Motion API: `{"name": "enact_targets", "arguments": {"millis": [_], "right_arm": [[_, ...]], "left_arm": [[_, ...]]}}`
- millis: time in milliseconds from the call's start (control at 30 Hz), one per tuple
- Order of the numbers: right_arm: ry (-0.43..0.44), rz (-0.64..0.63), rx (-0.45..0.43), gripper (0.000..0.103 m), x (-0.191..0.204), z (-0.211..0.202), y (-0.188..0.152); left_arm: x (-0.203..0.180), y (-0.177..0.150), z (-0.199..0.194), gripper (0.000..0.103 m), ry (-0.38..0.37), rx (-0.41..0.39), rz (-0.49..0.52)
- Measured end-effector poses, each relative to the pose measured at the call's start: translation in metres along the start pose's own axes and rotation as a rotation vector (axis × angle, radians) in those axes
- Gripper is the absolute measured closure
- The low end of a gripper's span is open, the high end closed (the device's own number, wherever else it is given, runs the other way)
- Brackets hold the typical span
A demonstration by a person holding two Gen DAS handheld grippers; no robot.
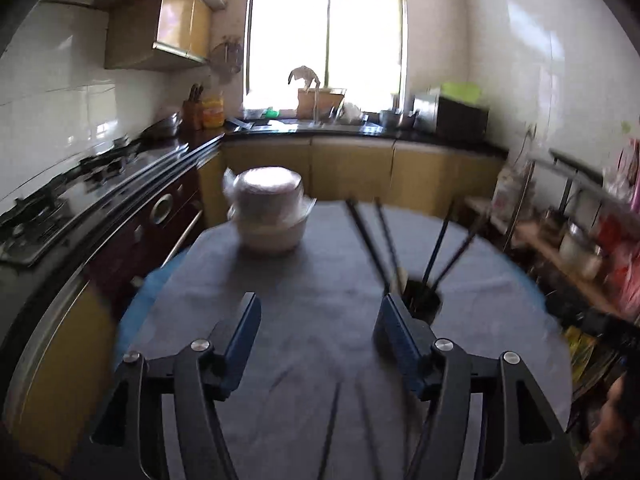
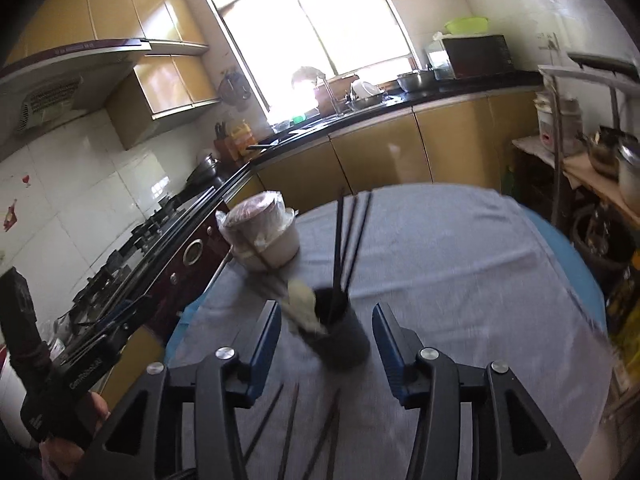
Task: Organize utensils
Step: 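Open both tools over the black cup to drop the chopsticks in, then move both open tools over the remaining dark chopsticks on the cloth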
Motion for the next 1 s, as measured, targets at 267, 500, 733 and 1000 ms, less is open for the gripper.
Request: {"name": "enact_targets", "arguments": {"millis": [267,500,733,1000], "right_arm": [[-0.056,-0.023,0.101,0.052,-0.006,-0.036,-0.064],[-0.052,-0.042,0.146,0.051,0.002,-0.053,-0.092],[-0.018,-0.051,0.161,0.051,0.019,-0.051,-0.093],[0.0,-0.066,0.171,0.051,0.028,-0.054,-0.1]], "left_arm": [[0.023,-0.077,-0.027,0.037,0.022,0.193,-0.002],[0.037,-0.115,-0.045,0.036,0.057,0.243,0.018],[0.06,-0.112,-0.057,0.036,0.101,0.232,-0.011],[0.071,-0.125,-0.067,0.036,0.126,0.233,-0.014]]}}
Point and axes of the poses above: each gripper's, at about its wrist camera, not at the fingertips, and z roughly the way its jaws point, x to its left, y to its top, the point moved 7 cm from there along z, roughly the way its jaws point, and after that the axes turned 7 degrees about y, right-handed, at the moved point
